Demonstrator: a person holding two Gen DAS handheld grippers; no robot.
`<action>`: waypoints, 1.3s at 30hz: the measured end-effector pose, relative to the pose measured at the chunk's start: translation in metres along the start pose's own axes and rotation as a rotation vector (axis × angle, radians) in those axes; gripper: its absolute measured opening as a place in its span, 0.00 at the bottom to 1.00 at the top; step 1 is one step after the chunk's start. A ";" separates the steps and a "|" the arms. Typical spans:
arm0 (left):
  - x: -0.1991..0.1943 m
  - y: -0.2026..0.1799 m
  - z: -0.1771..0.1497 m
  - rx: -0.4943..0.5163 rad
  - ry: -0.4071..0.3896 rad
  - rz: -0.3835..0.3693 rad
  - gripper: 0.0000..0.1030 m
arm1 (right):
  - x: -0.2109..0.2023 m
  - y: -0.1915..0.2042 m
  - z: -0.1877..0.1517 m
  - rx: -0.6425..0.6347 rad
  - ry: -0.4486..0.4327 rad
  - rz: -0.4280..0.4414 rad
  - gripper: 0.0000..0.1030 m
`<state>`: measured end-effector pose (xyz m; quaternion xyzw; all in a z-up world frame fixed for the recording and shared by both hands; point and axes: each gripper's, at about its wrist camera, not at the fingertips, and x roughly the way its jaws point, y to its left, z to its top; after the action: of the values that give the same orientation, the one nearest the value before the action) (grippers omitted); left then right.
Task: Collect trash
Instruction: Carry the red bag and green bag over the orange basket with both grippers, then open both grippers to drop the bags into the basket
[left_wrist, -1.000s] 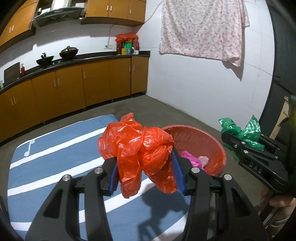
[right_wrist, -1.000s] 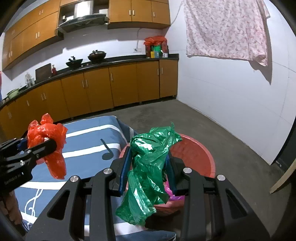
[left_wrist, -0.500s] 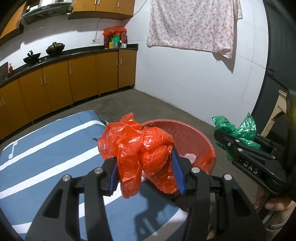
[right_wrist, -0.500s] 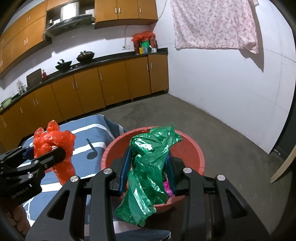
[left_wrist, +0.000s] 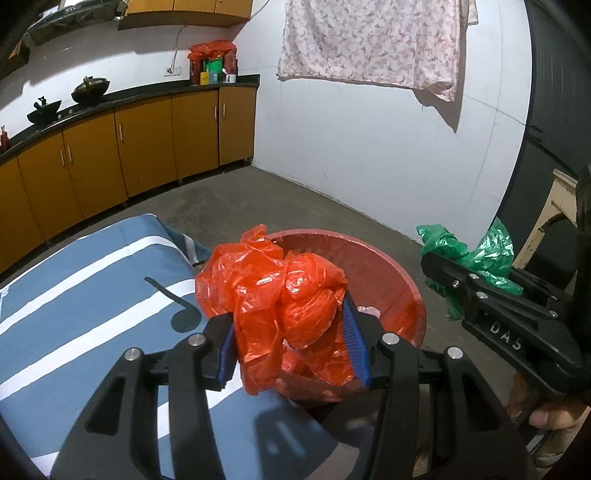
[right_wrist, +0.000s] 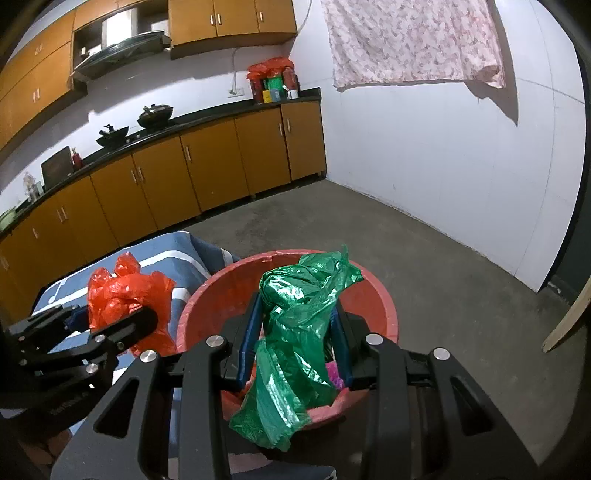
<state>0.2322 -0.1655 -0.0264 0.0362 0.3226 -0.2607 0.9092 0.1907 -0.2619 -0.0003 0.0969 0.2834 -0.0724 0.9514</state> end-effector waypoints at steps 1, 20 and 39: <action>0.003 0.000 0.001 -0.001 0.004 -0.002 0.47 | 0.003 -0.002 0.001 0.005 0.001 0.001 0.35; 0.068 0.015 0.004 -0.028 0.067 -0.061 0.49 | 0.046 -0.022 0.011 0.092 0.026 0.051 0.35; 0.058 0.044 -0.004 -0.071 0.078 0.012 0.79 | 0.010 -0.039 0.009 0.164 -0.072 0.001 0.88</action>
<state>0.2900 -0.1528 -0.0689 0.0160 0.3668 -0.2419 0.8982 0.1961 -0.3026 -0.0040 0.1719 0.2421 -0.0984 0.9498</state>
